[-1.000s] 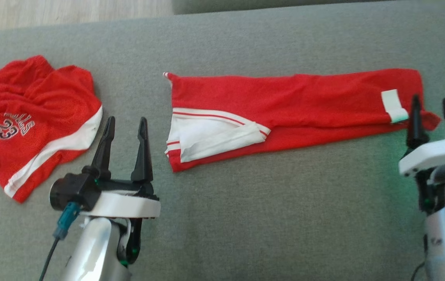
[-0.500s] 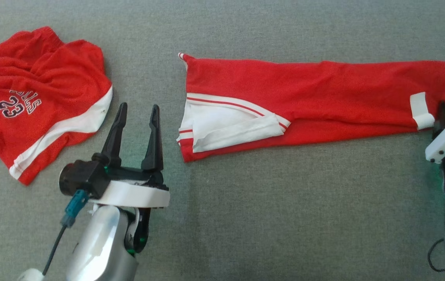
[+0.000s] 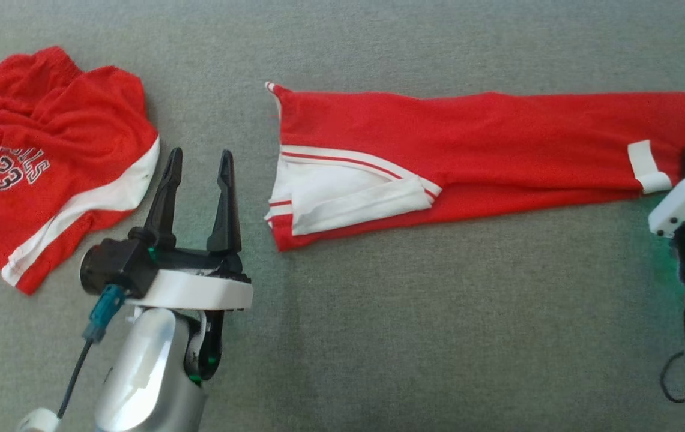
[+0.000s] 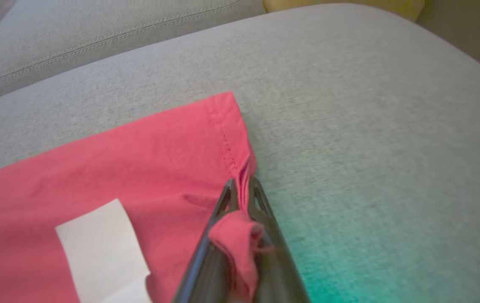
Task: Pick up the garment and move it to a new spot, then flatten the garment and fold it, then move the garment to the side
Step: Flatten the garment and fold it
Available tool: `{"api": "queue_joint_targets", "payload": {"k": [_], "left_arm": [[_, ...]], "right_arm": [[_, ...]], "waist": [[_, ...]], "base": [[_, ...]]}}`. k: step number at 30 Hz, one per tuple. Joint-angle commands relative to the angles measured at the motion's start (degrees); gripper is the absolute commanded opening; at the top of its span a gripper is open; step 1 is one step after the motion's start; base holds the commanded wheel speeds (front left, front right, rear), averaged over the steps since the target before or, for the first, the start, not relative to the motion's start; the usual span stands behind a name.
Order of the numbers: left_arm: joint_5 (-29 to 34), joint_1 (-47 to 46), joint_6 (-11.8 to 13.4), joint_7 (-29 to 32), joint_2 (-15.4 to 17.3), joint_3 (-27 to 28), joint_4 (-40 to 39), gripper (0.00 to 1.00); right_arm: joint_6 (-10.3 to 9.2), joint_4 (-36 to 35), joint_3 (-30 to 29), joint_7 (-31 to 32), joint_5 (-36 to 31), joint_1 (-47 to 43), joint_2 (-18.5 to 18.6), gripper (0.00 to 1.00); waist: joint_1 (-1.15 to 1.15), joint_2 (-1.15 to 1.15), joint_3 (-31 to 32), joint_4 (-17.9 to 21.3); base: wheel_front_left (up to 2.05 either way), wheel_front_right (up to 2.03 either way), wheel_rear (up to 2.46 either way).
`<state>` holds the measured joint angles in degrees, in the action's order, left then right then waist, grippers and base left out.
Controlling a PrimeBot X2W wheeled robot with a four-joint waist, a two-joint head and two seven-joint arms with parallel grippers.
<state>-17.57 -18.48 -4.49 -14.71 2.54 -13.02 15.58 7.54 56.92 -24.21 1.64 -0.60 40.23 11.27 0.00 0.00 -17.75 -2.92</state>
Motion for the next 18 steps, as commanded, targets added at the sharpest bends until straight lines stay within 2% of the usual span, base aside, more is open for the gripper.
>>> {"api": "queue_joint_targets", "payload": {"k": [1,7,9,14,18], "left_arm": [[0.57,-0.91,0.2,-0.29,0.34,2.0,-1.52,1.0],[0.28,-0.21,0.03,-0.29,0.34,2.2,-1.48,1.0],[0.08,0.12,0.09,-0.29,0.34,2.14,-1.36,1.0],[-0.23,1.16,0.21,-0.29,0.34,2.06,-1.01,1.0],[-0.56,2.49,0.33,-0.29,0.34,2.18,-0.9,1.0]], "right_arm": [[-0.05,-1.1,1.07,-1.44,0.6,-0.12,2.68,0.0],[-0.05,-0.35,-1.14,-4.75,0.02,-1.44,8.81,0.0],[-0.05,-0.09,-1.97,-5.89,-0.87,-1.56,9.79,0.0],[-0.05,0.29,-1.51,-7.58,-1.86,-1.02,8.92,0.0],[-0.05,0.42,0.91,-8.86,-1.89,-0.34,6.84,0.0]], "waist": [[0.0,0.0,0.73,0.61],[0.0,0.0,2.64,1.42],[0.0,0.0,3.5,1.56],[0.0,0.0,5.62,1.88],[0.0,0.0,8.21,2.04]], "base": [[0.0,0.0,0.0],[0.0,0.0,0.0],[0.0,0.0,0.0],[0.0,0.0,0.0],[0.0,0.0,0.0]]}}
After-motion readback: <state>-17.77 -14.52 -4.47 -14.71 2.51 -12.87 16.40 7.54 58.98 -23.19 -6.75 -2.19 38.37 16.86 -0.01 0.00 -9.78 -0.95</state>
